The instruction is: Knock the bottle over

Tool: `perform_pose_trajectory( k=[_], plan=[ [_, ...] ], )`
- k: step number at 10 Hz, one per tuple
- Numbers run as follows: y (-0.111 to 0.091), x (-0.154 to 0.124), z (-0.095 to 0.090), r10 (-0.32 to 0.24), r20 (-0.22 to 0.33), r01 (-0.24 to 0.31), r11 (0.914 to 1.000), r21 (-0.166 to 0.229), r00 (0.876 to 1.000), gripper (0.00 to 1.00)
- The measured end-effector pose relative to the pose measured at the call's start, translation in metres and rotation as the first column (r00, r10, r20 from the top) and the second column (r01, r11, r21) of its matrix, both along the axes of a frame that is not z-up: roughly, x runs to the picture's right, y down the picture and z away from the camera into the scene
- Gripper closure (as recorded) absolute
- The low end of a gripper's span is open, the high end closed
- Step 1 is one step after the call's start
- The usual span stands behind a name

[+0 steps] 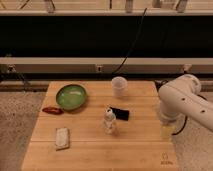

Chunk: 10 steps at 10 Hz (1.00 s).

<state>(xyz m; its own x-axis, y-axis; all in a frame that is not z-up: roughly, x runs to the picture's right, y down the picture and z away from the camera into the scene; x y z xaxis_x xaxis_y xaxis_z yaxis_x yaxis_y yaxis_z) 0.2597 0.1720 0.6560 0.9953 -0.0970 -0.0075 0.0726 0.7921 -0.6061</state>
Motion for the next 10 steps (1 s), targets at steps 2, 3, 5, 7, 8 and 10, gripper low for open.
perform_pose_trajectory(
  k=[2, 3, 5, 7, 8, 10],
  plan=[
    [0.002, -0.004, -0.001, -0.014, 0.004, 0.014, 0.9999, -0.005, 1.0, 0.29],
    [0.005, -0.007, -0.002, -0.019, 0.008, 0.019, 0.9998, -0.009, 1.0, 0.32],
    [0.009, -0.013, -0.004, -0.033, 0.014, 0.033, 0.9993, -0.015, 0.999, 0.45],
    [0.013, -0.018, -0.006, -0.043, 0.019, 0.043, 0.9989, -0.02, 0.999, 0.49],
    [0.014, -0.02, -0.007, -0.048, 0.022, 0.048, 0.9986, -0.021, 0.999, 0.54],
    [0.022, -0.025, -0.009, -0.057, 0.029, 0.058, 0.998, -0.027, 0.998, 0.73]
  ],
)
